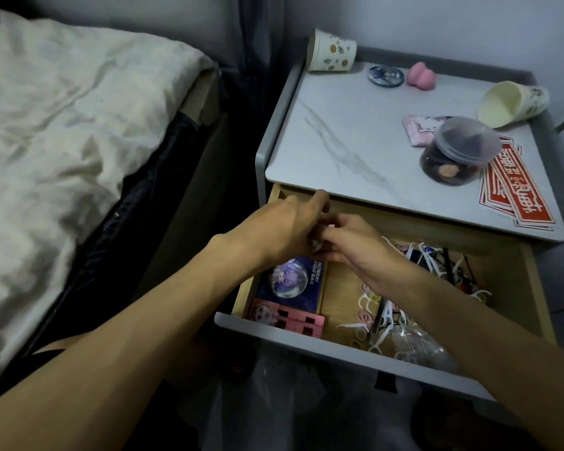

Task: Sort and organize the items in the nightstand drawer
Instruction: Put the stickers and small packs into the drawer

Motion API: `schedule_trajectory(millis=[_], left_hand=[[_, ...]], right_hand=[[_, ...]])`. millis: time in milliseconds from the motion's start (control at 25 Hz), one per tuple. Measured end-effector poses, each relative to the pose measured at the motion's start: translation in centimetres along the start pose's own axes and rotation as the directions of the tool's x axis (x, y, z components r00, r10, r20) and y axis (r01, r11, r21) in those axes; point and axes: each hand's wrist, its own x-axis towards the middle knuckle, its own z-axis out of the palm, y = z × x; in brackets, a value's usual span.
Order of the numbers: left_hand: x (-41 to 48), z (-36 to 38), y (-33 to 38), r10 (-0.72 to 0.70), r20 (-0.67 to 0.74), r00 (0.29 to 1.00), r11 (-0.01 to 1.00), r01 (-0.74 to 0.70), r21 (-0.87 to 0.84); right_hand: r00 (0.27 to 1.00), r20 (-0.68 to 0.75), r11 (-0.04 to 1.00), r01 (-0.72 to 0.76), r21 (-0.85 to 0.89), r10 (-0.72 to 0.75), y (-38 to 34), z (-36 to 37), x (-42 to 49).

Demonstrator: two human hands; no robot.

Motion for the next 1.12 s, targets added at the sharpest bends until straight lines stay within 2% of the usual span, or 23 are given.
schedule_trajectory(millis=[80, 160, 240, 280, 360, 440, 600, 640, 720, 800, 880, 960, 1000, 1120], left_hand=[[0.1, 0.1, 0.2, 0.017, -0.052, 0.999, 0.998, -0.014, 0.06], [0.2, 0.0, 0.0, 0.001, -0.116, 0.993, 0.997, 0.008, 0.08], [0.3, -0.1, -0.4, -0.027, -0.152, 0.988, 1.0, 0.027, -0.005], [0.4, -0.2, -0.5, -0.035, -0.155, 0.987, 0.999, 0.028, -0.046], [0.3, -0.3, -0.5, -0.029, -0.128, 0.991, 0.999, 0.023, -0.044], [0.1, -0.3, -0.2, 0.012, -0.095, 0.995, 0.999, -0.008, 0.035], [-0.4, -0.1, 0.2, 0.099, -0.034, 0.994, 0.985, -0.093, 0.145], [-0.4, -0.2, 0.0, 0.072, 0.008, 0.997, 0.987, -0.072, 0.147], [-0.3, -0.3, -0.6, -0.073, 0.032, 0.997, 0.974, 0.064, 0.218], [-0.2, -0.5, -1.5, -0.243, -0.09, 0.966, 0.901, 0.259, 0.347], [-0.3, -0.2, -2.0, -0.362, -0.157, 0.919, 0.86, 0.394, 0.326], [-0.3, 0.3, -1.9, -0.422, -0.112, 0.9, 0.86, 0.436, 0.265], [-0.3, 0.4, -1.7, -0.434, -0.079, 0.897, 0.864, 0.44, 0.246], [-0.2, 0.5, -1.2, -0.444, -0.033, 0.895, 0.869, 0.439, 0.228]], right_hand=[[0.999, -0.042, 0.998, 0.018, 0.056, -0.016, -0.2, 0.1, 0.3], [0.999, -0.031, 0.977, -0.023, 0.212, 0.031, -0.5, -0.1, 0.5], [0.995, 0.029, 0.932, -0.102, 0.347, 0.099, -0.5, -0.6, 0.8], [0.989, 0.059, 0.921, -0.145, 0.361, 0.133, -0.3, -0.8, 0.9], [0.979, 0.082, 0.941, -0.203, 0.27, 0.188, -0.1, -1.1, 1.0], [0.976, 0.069, 0.963, -0.217, 0.159, 0.208, -0.1, -1.2, 1.2], [0.974, 0.068, 0.962, -0.225, 0.156, 0.217, 0.0, -1.6, 1.7], [0.974, 0.078, 0.971, -0.22, 0.093, 0.213, 0.0, -1.8, 1.6], [0.975, 0.107, 0.96, -0.167, -0.226, 0.194, 0.6, -2.3, 1.3], [0.957, 0.184, 0.832, -0.09, -0.548, 0.224, 1.3, -2.2, 0.8], [0.904, 0.302, 0.683, 0.015, -0.73, 0.302, 2.1, -1.4, 0.4], [0.855, 0.387, 0.534, 0.16, -0.83, 0.345, 2.9, -0.4, 0.3], [0.84, 0.403, 0.497, 0.192, -0.846, 0.362, 3.1, -0.1, 0.3], [0.842, 0.416, 0.466, 0.232, -0.854, 0.343, 3.9, 0.5, 0.2]])
